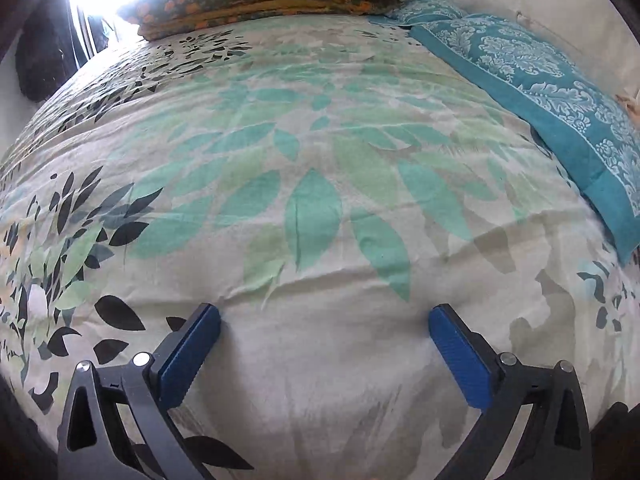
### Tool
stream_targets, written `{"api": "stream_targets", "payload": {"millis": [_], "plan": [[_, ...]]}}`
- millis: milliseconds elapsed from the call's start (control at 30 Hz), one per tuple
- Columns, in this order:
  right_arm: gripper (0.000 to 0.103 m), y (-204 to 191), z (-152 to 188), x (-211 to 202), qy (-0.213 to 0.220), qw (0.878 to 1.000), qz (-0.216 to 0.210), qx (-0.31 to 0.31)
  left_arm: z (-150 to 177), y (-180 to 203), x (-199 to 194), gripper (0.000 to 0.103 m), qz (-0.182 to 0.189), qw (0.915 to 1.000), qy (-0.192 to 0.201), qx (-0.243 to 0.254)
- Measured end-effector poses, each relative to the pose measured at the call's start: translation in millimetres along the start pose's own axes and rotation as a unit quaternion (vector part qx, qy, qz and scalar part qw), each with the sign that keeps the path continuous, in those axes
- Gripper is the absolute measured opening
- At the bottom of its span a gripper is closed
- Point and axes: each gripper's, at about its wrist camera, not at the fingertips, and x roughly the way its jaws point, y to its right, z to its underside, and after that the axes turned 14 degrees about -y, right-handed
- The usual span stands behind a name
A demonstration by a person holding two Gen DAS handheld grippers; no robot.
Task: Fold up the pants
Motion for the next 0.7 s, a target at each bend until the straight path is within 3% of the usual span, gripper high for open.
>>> {"api": "stream_targets", "payload": {"millis": [433, 700], "plan": [[0.103, -1.8, 3.0, 0.9, -0.003, 1.0, -0.002, 0.002, -2.3, 8.2, 3.3, 0.102, -0.042, 0.9991, -0.003, 0.002], [0.103, -1.8, 2.6, 0.9, -0.003, 1.0, -0.002, 0.002, -1.9, 9.2, 2.8, 0.102, -0.044, 0.999, -0.002, 0.002]]}}
